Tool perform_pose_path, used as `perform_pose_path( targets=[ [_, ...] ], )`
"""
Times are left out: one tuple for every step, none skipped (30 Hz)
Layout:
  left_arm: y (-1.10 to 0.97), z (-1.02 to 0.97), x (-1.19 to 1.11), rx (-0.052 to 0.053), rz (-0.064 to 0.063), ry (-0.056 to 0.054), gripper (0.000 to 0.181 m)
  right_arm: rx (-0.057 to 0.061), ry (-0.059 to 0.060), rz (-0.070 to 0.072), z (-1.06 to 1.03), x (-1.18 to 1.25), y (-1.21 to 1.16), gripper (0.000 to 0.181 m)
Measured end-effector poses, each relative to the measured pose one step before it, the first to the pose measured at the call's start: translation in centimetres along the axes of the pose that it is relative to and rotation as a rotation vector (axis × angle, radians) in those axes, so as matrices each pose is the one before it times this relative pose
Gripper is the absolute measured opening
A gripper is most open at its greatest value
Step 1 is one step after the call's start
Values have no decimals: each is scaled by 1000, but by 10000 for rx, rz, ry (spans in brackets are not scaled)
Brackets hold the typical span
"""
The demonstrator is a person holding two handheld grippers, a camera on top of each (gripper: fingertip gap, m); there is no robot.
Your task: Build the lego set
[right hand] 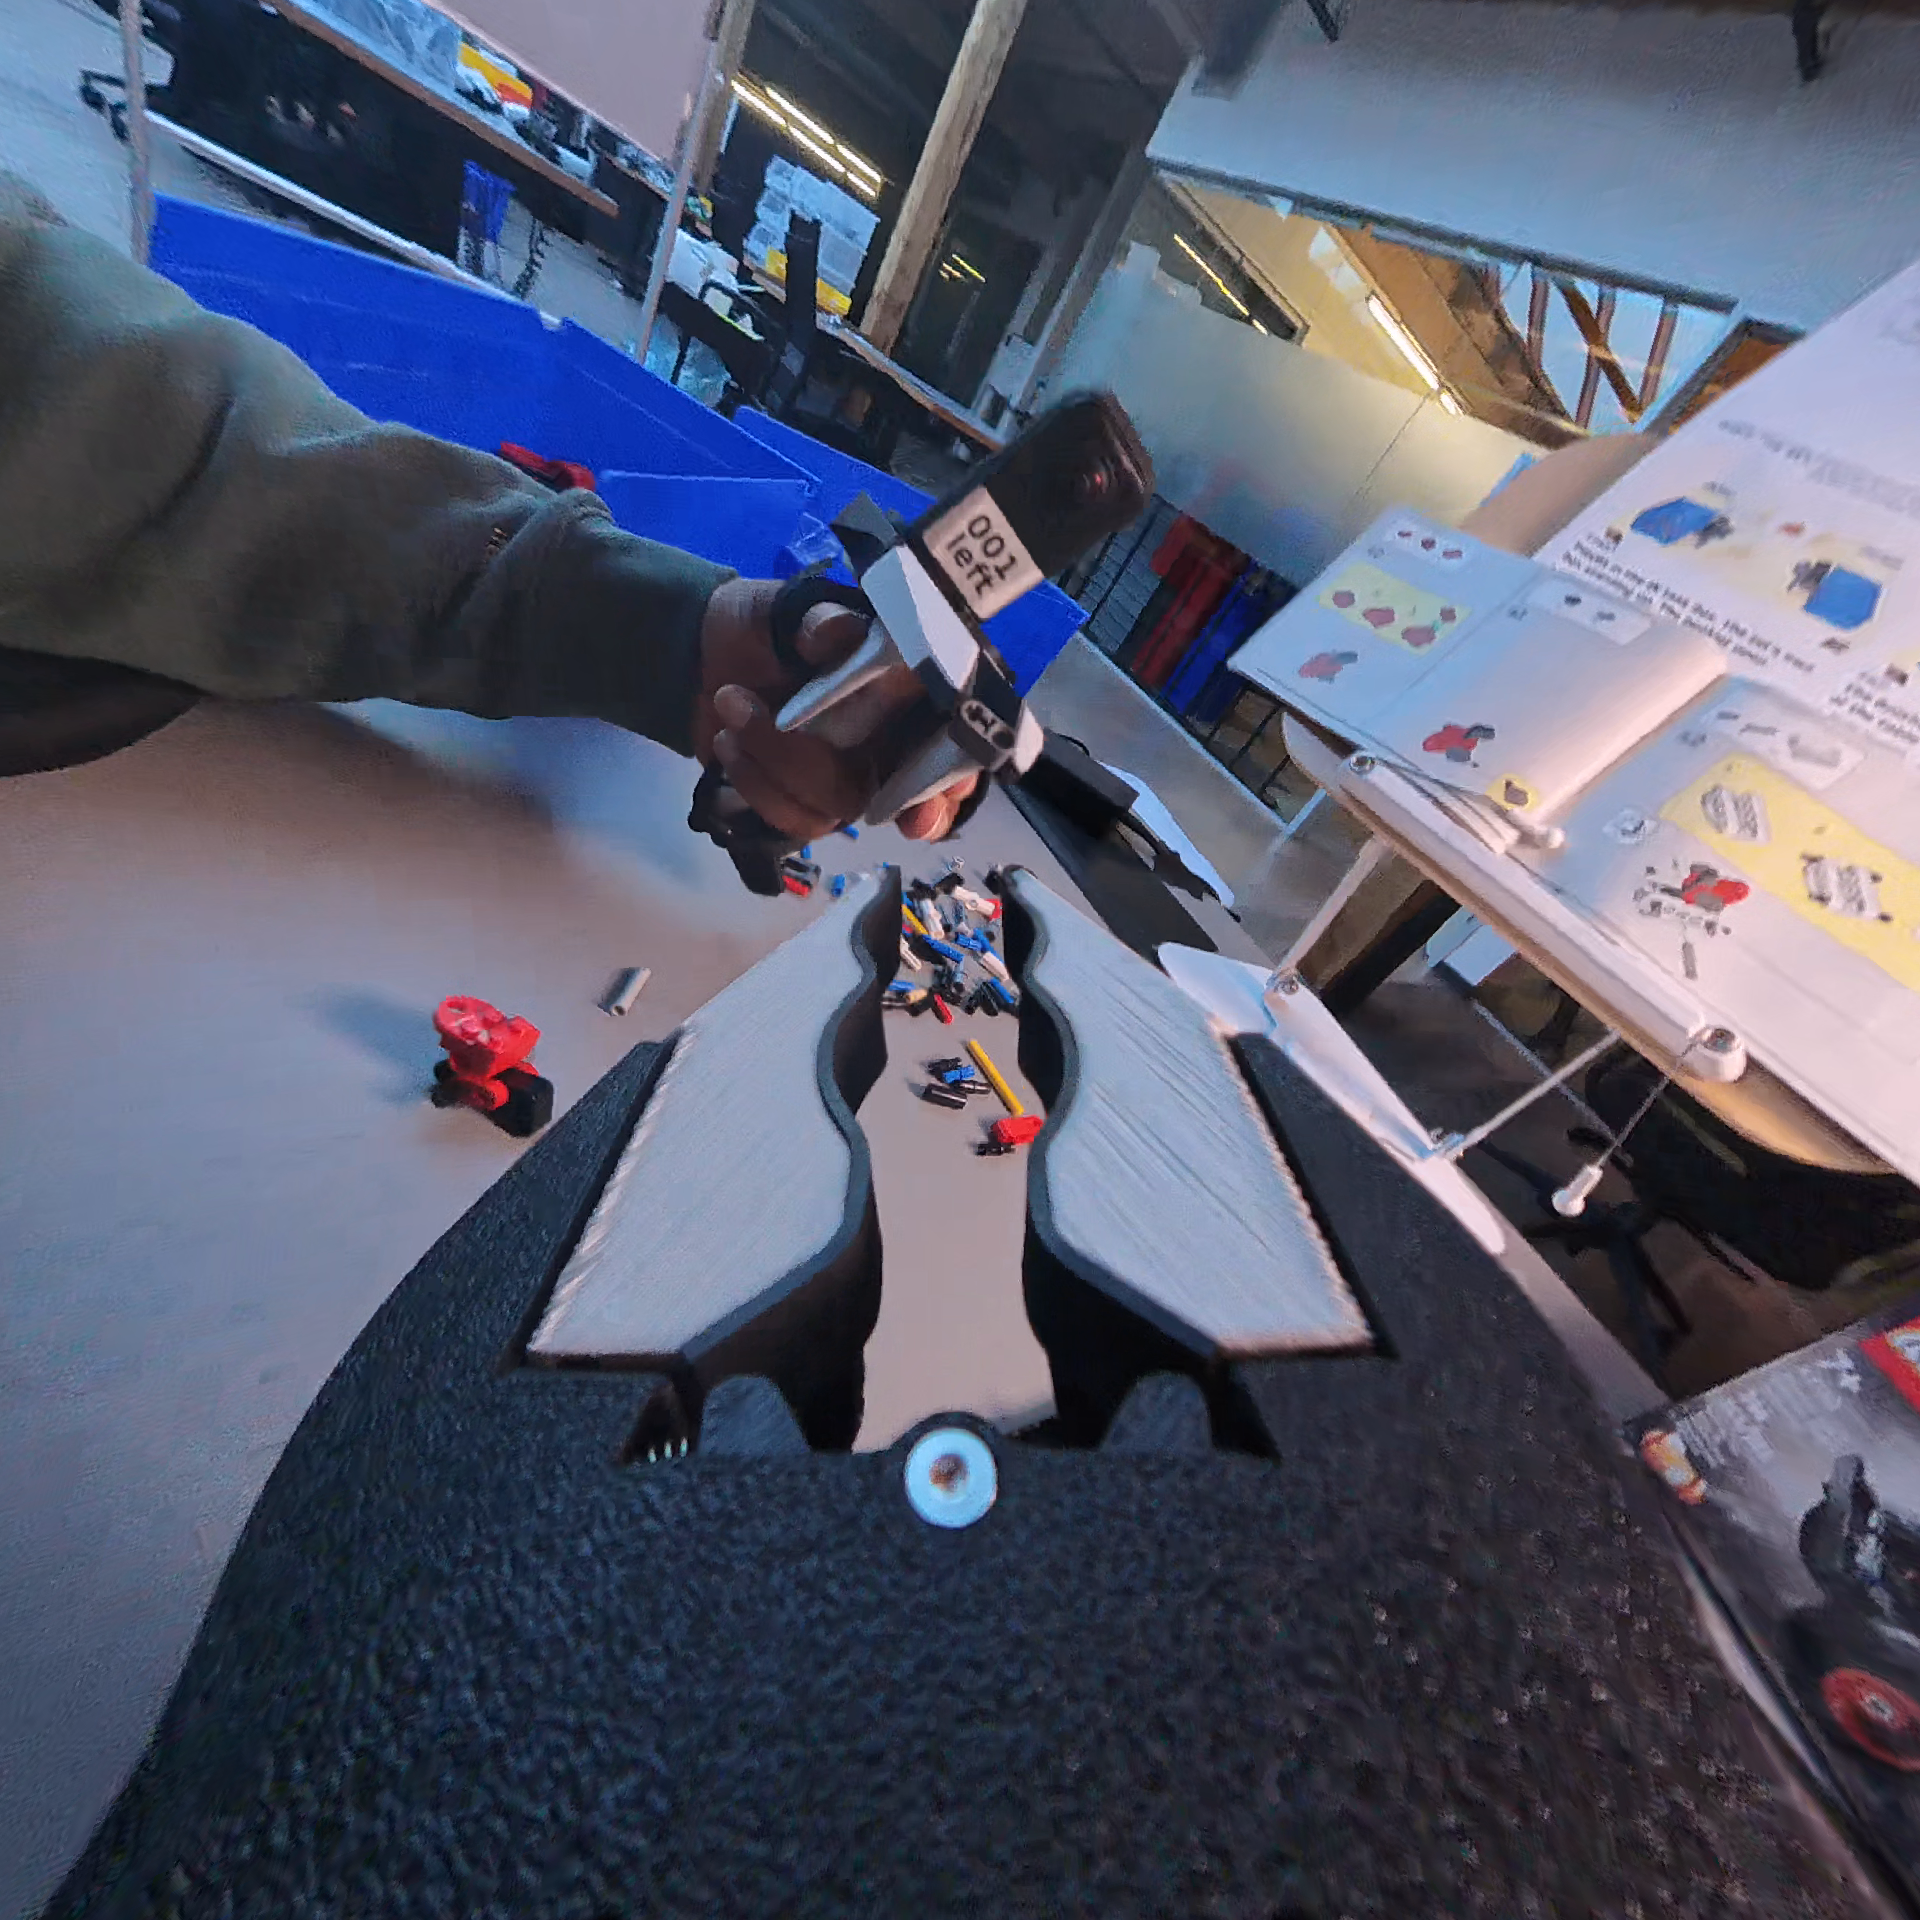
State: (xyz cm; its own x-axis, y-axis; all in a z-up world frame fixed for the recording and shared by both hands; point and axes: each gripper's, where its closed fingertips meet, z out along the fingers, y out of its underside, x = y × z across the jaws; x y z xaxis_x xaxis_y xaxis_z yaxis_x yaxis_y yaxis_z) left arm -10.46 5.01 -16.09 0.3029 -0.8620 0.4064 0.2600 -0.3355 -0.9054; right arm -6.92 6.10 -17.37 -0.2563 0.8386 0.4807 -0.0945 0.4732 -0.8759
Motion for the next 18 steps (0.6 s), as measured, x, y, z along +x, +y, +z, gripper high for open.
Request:
perform_pose_path(
  targets=[
    [494, 971, 711, -176, -161, 472, 16, -11, -204, -273, -54, -494, -441, 20],
    [583, 912, 462, -241, -106, 315, 15, -45, -182, -238, -61, -457, -348, 21],
    [581, 813, 346, -268, -90, 218, 16, -6, -78, -244, -70, -323, -342, 22],
    [540, 695, 234, -262, -89, 141, 16, 2, -55, -241, -71, -302, -325, 22],
    [481, 554, 147, -235, -72, 57, 15, 2, -105, -217, -57, -375, -281, 22],
    [430, 428, 116, -205, -53, 22, 15, -38, -108, -193, -16, -352, -176, 21],
    [347, 313, 157, -160, -48, 22, 15, -74, -123, -170, 41, -364, -63, 20],
    [254, 218, 201, -100, -40, 24, 15, -113, -157, -151, 56, -382, 60, 18],
    [170, 76, 160, -53, -29, -15, 15, -3, -145, -62, 27, -338, -65, 15],
    [80, -37, 154, 9, -15, -29, 15, -39, -134, 7, 37, -289, -8, 9],
    [138, -61, 136, -20, -6, -46, 15, -1, -78, -21, 51, -205, -71, 8],
    [188, -31, 155, -45, -9, -37, 15, -6, -130, -30, 55, -260, -69, 8],
    [204, -1, 172, -35, -22, -8, 15, 6, -149, 37, 44, -257, -88, 8],
    [158, 8, 178, 14, -33, 20, 15, 30, -132, 118, 34, -206, -102, 8],
    [150, 23, 159, 38, -52, 41, 15, 24, -151, 151, 26, -208, -70, 8],
    [151, 40, 163, 44, -66, 55, 15, 27, -138, 129, 5, -200, -77, 8],
    [125, 47, 157, 47, -67, 66, 15, 32, -112, 97, -4, -182, -98, 8],
    [94, 43, 133, 49, -63, 59, 15, 19, -79, 82, -16, -120, -86, 8]
  ],
)
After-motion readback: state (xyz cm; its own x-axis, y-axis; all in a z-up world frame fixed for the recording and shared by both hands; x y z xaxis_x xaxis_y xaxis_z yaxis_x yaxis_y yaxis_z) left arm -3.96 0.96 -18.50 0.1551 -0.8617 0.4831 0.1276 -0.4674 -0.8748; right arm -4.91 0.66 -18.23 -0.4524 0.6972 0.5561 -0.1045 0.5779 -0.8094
